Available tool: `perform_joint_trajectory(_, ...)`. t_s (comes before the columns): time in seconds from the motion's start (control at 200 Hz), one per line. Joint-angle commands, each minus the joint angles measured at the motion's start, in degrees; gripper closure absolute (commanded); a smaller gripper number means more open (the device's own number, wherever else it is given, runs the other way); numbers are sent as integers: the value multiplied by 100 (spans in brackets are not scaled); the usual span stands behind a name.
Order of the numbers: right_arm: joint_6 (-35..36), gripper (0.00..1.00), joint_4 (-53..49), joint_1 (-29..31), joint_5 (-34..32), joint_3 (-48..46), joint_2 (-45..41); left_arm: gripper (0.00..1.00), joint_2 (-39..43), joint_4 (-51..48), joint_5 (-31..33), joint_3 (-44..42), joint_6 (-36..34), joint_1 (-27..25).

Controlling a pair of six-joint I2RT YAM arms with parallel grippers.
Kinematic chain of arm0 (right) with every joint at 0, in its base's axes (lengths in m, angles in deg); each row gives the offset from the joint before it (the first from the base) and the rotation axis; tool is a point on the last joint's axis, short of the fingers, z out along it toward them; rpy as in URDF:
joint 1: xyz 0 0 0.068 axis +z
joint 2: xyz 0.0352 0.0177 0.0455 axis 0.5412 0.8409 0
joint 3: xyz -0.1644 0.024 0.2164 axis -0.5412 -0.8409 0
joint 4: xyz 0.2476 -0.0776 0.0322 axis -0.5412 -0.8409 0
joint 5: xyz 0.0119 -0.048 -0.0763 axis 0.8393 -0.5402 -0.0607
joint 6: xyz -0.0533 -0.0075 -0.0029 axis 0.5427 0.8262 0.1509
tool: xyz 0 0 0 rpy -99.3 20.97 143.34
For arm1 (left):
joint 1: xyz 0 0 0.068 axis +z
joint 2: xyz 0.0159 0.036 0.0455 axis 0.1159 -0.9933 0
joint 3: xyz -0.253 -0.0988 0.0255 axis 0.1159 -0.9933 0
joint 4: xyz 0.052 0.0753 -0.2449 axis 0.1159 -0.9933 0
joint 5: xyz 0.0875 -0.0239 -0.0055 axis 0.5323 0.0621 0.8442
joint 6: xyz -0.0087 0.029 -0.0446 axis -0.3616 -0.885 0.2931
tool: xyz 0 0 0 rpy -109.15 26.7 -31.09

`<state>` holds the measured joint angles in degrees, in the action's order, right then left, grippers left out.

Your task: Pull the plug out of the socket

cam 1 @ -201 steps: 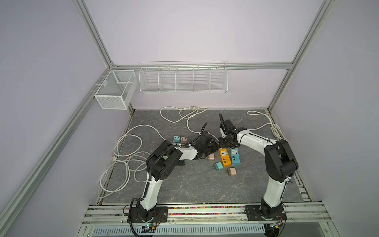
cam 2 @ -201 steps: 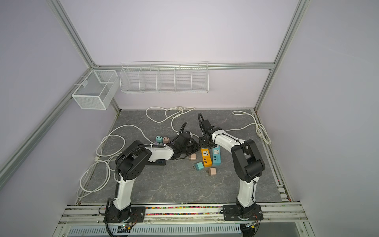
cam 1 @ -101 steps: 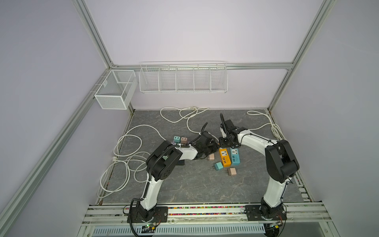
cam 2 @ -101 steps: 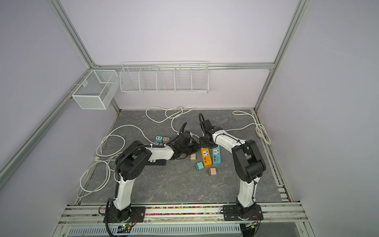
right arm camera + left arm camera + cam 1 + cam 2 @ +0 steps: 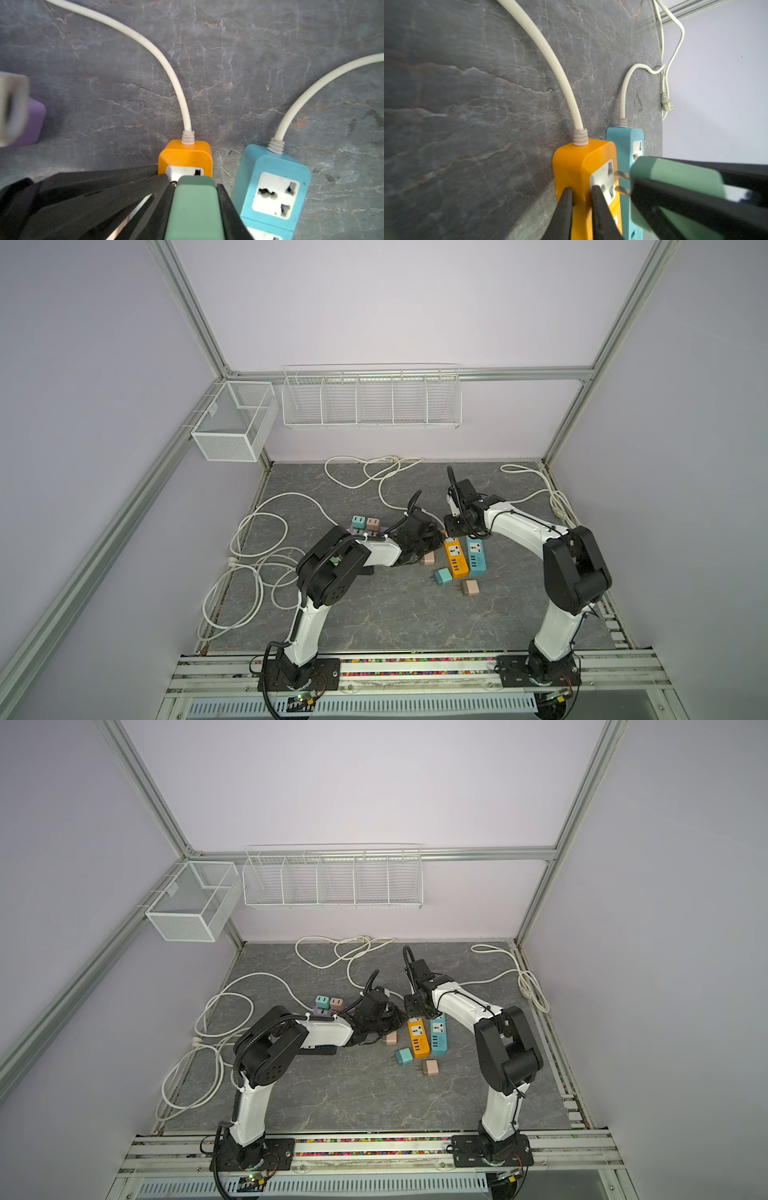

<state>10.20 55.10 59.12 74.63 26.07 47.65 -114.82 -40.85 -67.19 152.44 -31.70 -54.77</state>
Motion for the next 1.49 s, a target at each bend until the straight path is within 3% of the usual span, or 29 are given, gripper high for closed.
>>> perform_joint_trajectory(0.0, 32, 90, 97, -206, 42, -268, -814, 83, -392, -1348, -27, -112, -36, -88)
perform_joint_trajectory(0.335, -535, 89, 328, -412, 1257, -1086, -2130, 80, 278, -1553, 123, 279, -284, -89)
perform_joint_trajectory(0.575, -1364, 88, 981, -406, 2122, -1871, -2695, 77, 1117, -1435, 312, -173, -403, -91)
perform_joint_trajectory(0.79, -2259, 88, 1816, -307, 2213, -2639, -2972, 76, 1991, -1510, 625, -742, -516, -83)
perform_joint_trajectory(1.2, -3043, 89, 3181, 66, 2093, -2788, -2141, 70, 3526, -2105, 1359, -1771, -772, -72)
perform_joint_trajectory(1.49, -3195, 89, 3621, 313, 1844, -2318, -1218, 65, 4351, -2518, 1706, -2282, -831, -66)
